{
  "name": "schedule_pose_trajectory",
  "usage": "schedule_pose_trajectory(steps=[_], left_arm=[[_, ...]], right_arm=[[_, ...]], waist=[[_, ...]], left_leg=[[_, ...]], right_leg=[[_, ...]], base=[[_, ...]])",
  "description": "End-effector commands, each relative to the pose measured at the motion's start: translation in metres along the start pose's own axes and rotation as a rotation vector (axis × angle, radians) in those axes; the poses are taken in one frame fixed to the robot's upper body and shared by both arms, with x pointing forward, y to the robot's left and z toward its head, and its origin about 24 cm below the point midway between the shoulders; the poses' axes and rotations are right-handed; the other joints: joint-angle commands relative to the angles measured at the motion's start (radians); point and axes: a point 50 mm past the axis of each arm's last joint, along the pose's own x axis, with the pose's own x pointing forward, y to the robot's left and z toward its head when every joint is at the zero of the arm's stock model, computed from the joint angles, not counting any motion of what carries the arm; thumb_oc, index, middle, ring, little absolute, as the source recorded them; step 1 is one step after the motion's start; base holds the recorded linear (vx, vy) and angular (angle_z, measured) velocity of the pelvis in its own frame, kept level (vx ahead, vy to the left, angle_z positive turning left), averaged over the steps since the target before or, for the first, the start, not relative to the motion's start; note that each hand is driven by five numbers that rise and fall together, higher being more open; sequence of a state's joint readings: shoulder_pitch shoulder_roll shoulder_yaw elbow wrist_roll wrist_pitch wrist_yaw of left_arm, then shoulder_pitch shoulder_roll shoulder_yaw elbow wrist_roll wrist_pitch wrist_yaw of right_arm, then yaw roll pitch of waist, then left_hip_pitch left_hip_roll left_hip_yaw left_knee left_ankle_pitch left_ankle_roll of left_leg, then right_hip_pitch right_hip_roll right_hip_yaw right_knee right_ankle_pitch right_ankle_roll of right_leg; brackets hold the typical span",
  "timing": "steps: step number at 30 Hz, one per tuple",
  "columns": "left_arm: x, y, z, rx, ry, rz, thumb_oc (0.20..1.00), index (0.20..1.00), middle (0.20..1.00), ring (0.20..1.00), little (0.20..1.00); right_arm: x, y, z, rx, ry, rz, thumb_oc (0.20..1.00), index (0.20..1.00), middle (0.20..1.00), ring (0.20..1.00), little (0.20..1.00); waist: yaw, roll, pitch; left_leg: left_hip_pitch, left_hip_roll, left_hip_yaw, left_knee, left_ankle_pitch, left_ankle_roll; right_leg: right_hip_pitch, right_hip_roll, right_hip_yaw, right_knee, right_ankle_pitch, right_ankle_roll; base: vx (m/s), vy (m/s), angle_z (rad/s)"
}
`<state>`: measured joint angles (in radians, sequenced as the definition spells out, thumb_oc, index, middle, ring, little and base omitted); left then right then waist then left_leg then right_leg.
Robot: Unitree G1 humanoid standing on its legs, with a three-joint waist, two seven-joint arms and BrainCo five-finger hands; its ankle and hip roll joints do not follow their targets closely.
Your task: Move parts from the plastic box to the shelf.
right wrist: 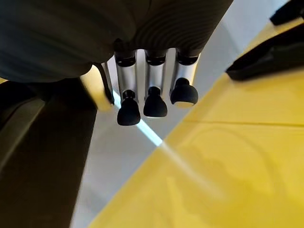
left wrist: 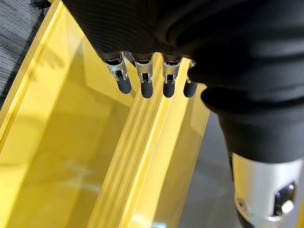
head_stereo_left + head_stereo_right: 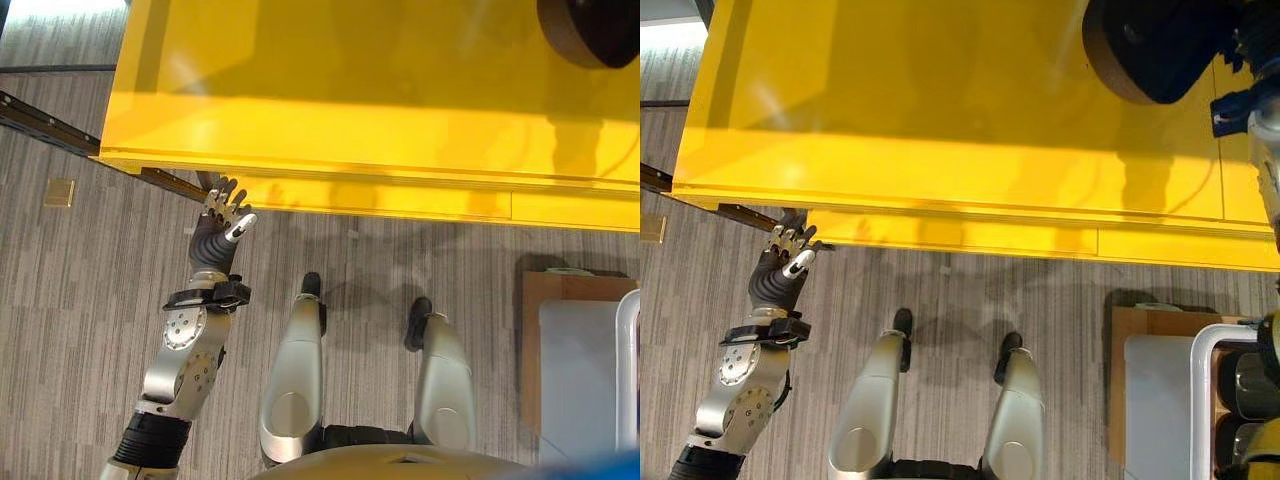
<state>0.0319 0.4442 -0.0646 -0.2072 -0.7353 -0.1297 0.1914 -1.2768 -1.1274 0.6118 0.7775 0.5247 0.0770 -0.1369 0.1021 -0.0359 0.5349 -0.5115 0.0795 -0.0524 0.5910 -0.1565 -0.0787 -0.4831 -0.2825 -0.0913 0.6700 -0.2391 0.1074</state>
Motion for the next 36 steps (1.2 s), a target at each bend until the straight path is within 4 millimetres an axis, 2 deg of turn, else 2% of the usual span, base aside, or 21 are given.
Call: schedule_pose_trajectory(steps=[1,3,4,8,14,16,24,25,29,30,31,32,36], left_arm=[[-0.004,-0.009,0.021,-0.016,-0.114,-0.048,1.0,1.0,1.0,1.0,1.0],[-0.003,-0.011,0.021,-0.02,-0.115,-0.05,1.0,1.0,1.0,1.0,1.0],[-0.002,-0.013,0.019,-0.023,-0.11,-0.055,1.0,1.0,1.0,1.0,1.0],[0.0,-0.015,0.02,-0.024,-0.114,-0.061,1.0,1.0,1.0,1.0,1.0],[0.004,-0.022,0.022,-0.028,-0.137,-0.086,1.0,1.0,1.0,1.0,1.0],[0.005,-0.023,0.023,-0.028,-0.145,-0.091,1.0,1.0,1.0,1.0,1.0],[0.011,-0.027,0.026,-0.03,-0.176,-0.091,1.0,1.0,1.0,1.0,1.0],[0.013,-0.029,0.027,-0.031,-0.186,-0.096,1.0,1.0,1.0,1.0,1.0],[0.015,-0.03,0.029,-0.027,-0.205,-0.095,1.0,1.0,1.0,1.0,1.0],[0.015,-0.031,0.031,-0.025,-0.218,-0.101,1.0,1.0,1.0,1.0,1.0],[0.015,-0.031,0.033,-0.023,-0.223,-0.103,1.0,1.0,1.0,1.0,1.0],[0.015,-0.031,0.032,-0.021,-0.222,-0.101,1.0,1.0,1.0,1.0,1.0],[0.016,-0.032,0.033,-0.02,-0.23,-0.106,1.0,1.0,1.0,1.0,1.0]], right_arm=[[0.008,-0.011,0.034,0.055,-0.104,-0.085,0.2,0.2,0.2,0.2,0.2],[0.011,-0.006,0.032,0.048,-0.079,-0.084,0.2,0.2,0.2,0.2,0.2],[0.013,-0.001,0.027,0.014,-0.053,-0.076,0.2,0.2,0.2,0.2,0.2],[0.016,0.001,0.021,-0.034,-0.002,-0.082,0.2,0.2,0.2,0.2,0.2],[0.019,0.001,-0.001,-0.268,0.134,-0.082,0.2,0.2,0.2,0.2,0.2],[0.019,0.002,-0.001,-0.301,0.136,-0.076,0.2,0.2,0.2,0.2,0.2],[0.015,0.008,-0.023,-0.519,0.197,-0.017,0.2,0.2,0.2,0.2,0.2],[0.014,0.008,-0.026,-0.587,0.206,-0.007,0.2,0.2,0.2,0.2,0.2],[0.014,0.003,-0.025,-0.731,0.192,-0.007,0.2,0.2,0.2,0.2,0.2],[0.015,-0.001,-0.023,-0.798,0.19,-0.007,0.2,0.2,0.2,0.2,0.2],[0.015,-0.002,-0.021,-0.818,0.189,-0.012,0.2,0.2,0.2,0.2,0.2],[0.015,-0.005,-0.021,-0.877,0.189,-0.011,0.2,0.2,0.2,0.2,0.2],[0.015,-0.012,-0.021,-0.95,0.205,-0.021,0.2,0.2,0.2,0.2,0.2]], waist=[[0.015,-0.02,-0.081],[0.018,-0.017,-0.078],[0.023,-0.016,-0.077],[0.029,-0.009,-0.075],[0.048,0.007,-0.075],[0.048,0.009,-0.074],[0.044,0.012,-0.072],[0.044,0.013,-0.071],[0.038,0.01,-0.068],[0.035,0.008,-0.067],[0.035,0.008,-0.068],[0.035,0.006,-0.069],[0.035,0.007,-0.071]], left_leg=[[-0.002,0.042,-0.074,0.079,-0.121,-0.015],[-0.009,0.042,-0.078,0.088,-0.128,-0.013],[-0.003,0.042,-0.082,0.098,-0.156,-0.016],[-0.014,0.037,-0.087,0.099,-0.157,-0.016],[-0.018,0.031,-0.096,0.08,-0.146,-0.013],[-0.019,0.03,-0.098,0.078,-0.144,-0.013],[-0.013,0.026,-0.099,0.067,-0.139,-0.01],[-0.011,0.026,-0.098,0.064,-0.138,-0.011],[-0.007,0.029,-0.094,0.06,-0.138,-0.012],[-0.016,0.028,-0.091,0.05,-0.11,-0.009],[-0.015,0.03,-0.091,0.049,-0.109,-0.009],[-0.004,0.032,-0.092,0.056,-0.135,-0.014],[-0.003,0.033,-0.091,0.055,-0.135,-0.015]], right_leg=[[0.03,-0.019,-0.017,0.061,-0.078,-0.024],[0.022,-0.019,-0.018,0.078,-0.09,-0.028],[0.026,-0.019,-0.017,0.097,-0.12,-0.025],[0.015,-0.022,-0.021,0.108,-0.125,-0.026],[0.01,-0.027,-0.029,0.107,-0.127,-0.025],[0.009,-0.027,-0.03,0.108,-0.127,-0.025],[0.013,-0.031,-0.033,0.104,-0.123,-0.021],[0.015,-0.03,-0.033,0.1,-0.121,-0.02],[0.013,-0.03,-0.03,0.098,-0.114,-0.017],[0.003,-0.03,-0.035,0.085,-0.088,-0.022],[0.004,-0.03,-0.036,0.083,-0.088,-0.022],[0.014,-0.028,-0.031,0.09,-0.109,-0.015],[0.017,-0.028,-0.031,0.088,-0.11,-0.014]], base=[[0.02,-0.033,0.08],[0.06,-0.048,0.09],[0.09,-0.041,0.04],[0.03,-0.031,0.05],[0.01,-0.009,0.02],[0.02,-0.006,0.04],[0.01,-0.001,0.03],[0.0,0.0,0.0],[-0.02,0.008,0.0],[-0.09,0.027,-0.03],[0.0,0.0,0.0],[0.08,-0.012,0.0],[0.02,-0.002,-0.01]])
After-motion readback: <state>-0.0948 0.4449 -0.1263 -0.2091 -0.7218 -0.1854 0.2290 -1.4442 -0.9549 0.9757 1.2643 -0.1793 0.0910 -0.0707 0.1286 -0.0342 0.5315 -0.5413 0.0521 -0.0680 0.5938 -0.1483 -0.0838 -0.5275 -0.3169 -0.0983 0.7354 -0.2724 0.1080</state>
